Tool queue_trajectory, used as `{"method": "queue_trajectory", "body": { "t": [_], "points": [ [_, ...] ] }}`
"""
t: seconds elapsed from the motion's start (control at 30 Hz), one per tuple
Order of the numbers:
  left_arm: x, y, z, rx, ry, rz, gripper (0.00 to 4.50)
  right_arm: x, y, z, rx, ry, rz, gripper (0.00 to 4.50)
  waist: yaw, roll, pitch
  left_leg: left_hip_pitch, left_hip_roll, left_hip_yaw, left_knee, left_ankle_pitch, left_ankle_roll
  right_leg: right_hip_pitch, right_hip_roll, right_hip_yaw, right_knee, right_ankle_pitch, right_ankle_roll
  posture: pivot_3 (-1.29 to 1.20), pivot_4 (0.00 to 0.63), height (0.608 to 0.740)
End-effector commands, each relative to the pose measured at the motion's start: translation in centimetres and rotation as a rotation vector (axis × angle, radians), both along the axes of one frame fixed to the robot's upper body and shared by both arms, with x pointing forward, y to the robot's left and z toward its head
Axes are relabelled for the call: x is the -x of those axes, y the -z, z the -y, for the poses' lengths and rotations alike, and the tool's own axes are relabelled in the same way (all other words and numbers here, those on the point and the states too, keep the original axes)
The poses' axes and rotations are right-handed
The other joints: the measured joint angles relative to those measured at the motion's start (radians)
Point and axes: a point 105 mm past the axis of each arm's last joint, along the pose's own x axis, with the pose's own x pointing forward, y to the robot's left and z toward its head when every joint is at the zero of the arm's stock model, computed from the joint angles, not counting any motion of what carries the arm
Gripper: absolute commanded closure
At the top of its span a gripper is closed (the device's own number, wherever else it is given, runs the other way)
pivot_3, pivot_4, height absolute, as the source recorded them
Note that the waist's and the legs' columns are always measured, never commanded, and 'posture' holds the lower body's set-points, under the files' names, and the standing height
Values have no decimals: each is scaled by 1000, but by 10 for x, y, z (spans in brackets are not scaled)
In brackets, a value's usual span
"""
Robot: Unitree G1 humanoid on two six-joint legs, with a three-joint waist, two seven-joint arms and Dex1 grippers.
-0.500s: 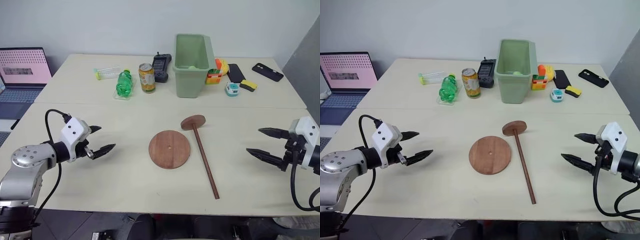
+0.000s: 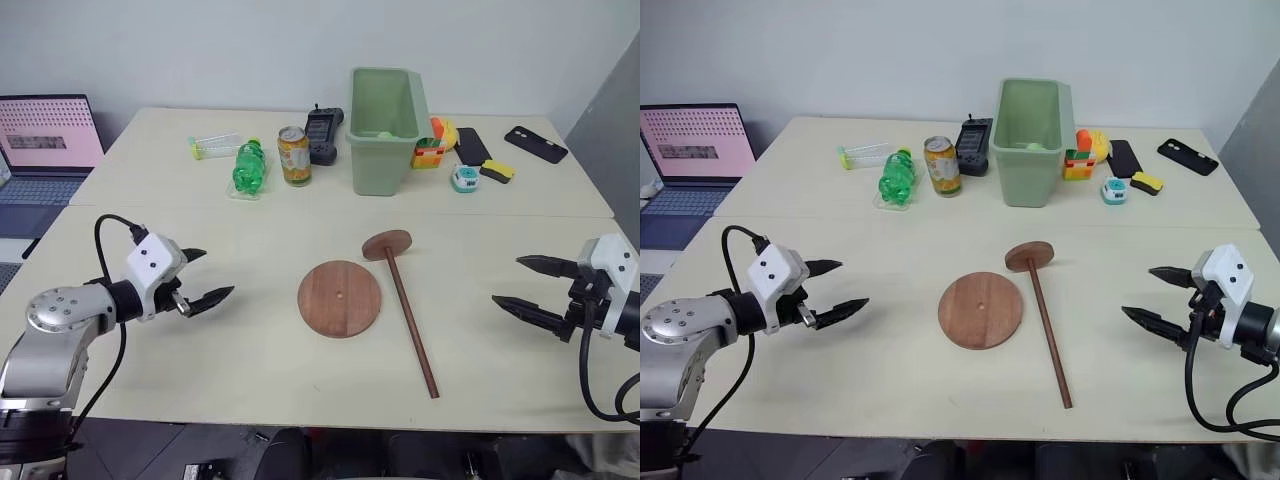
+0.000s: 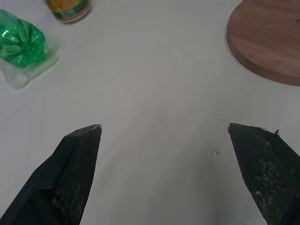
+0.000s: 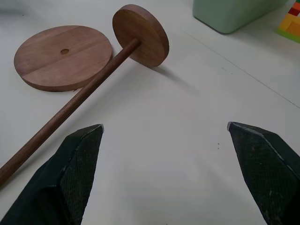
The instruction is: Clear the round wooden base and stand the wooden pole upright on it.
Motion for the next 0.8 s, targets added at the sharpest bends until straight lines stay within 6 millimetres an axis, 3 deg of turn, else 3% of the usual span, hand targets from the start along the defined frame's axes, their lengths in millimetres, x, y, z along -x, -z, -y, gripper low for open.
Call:
{"method": "queue_trajectory", "body": {
  "t": [0.03,0.3,0.37,0.43,0.57,0.67,0.8],
  "points": [
    [4,-16,7,-7,80,34,0,0,-9,-2,-1,-1,43,57,0,0,0,0,0,0,0,0,0,0,0,0,0,0,0,0,150,740],
    [8,-22,27,11,194,9,0,3,-11,-6,-9,-3,44,57,0,0,0,0,0,0,0,0,0,0,1,0,0,0,0,0,150,740],
    [3,-41,57,132,286,55,0,-3,-20,-15,-49,36,107,57,2,0,0,0,0,0,0,0,0,0,1,0,0,0,0,0,150,740],
    [4,-48,82,160,395,58,0,-6,-24,-27,-115,61,104,57,5,0,0,-2,0,0,2,0,0,1,1,-1,0,0,0,0,150,740],
    [10,-44,108,109,544,33,0,-4,-25,-58,-147,36,31,57,-2,0,0,-3,-1,-2,5,0,0,1,2,-1,1,0,0,0,150,740],
    [14,-38,117,59,613,24,0,-5,-24,-72,-158,48,-46,57,-8,0,0,-2,0,-1,4,0,0,0,2,-1,1,0,0,0,150,740],
    [19,-22,129,-14,710,7,0,-23,-8,-82,-96,159,-240,57,-6,0,0,-2,0,-2,5,0,0,0,4,-1,1,0,0,0,150,740]
  ]
}}
